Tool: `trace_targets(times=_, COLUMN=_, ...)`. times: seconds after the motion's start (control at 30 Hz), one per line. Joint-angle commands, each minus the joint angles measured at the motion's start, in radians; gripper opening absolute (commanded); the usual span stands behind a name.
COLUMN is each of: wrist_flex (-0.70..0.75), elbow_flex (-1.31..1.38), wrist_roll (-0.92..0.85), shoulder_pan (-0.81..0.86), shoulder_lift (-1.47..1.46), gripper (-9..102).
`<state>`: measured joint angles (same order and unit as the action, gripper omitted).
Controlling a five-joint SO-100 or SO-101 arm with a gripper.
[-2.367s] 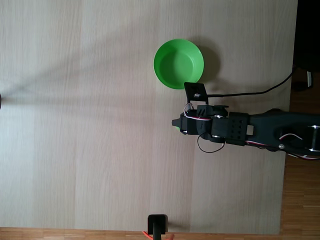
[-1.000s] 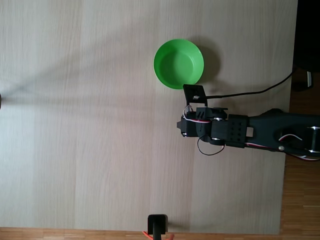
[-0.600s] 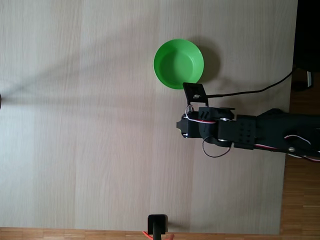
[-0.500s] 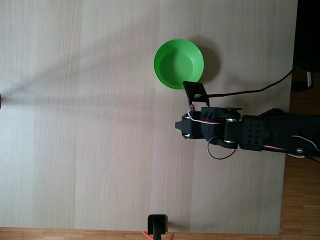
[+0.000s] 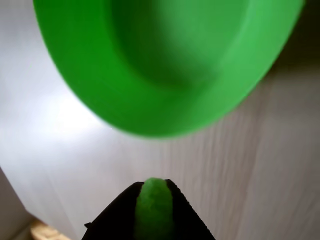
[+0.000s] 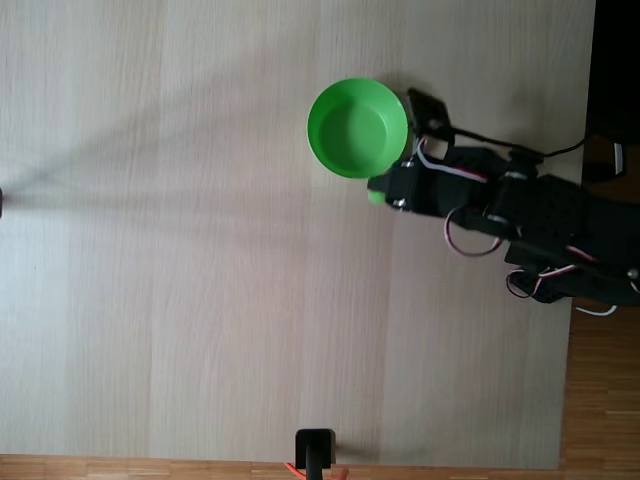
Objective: Grasp a green pompom and put it in the green bowl.
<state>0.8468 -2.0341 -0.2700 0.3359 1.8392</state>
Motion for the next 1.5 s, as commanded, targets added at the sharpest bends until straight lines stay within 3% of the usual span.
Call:
trace_targets(times=0.0, wrist_flex=0.0, elbow_flex=0.074, wrist_roll=-0.043, shoulder_pan=0.069, shoulder_lift=0.038, gripper=-1)
trace_targets(times=0.33, wrist_flex=0.0, elbow_flex=0.186, wrist_roll=-0.055, shoulder_pan=0.149, shoulder_lift=-0.066, gripper=1)
trace_targets(times=0.7, wrist_flex=0.012, elbow_flex=0.184, wrist_roll=-0.043, shoulder_pan=0.15, shoulder_lift=-0.067, gripper=23)
trace_targets(times=1.03, wrist_flex=0.014, elbow_flex=0.153, wrist_roll=-0.041, shoulder_pan=0.104, shoulder_lift=-0.012, gripper=17)
trace_targets(times=1.47, wrist_flex=0.014, elbow_flex=-0.285, wrist_roll=-0.04, shoulder_pan=-0.258, shoulder_lift=0.548, gripper=0)
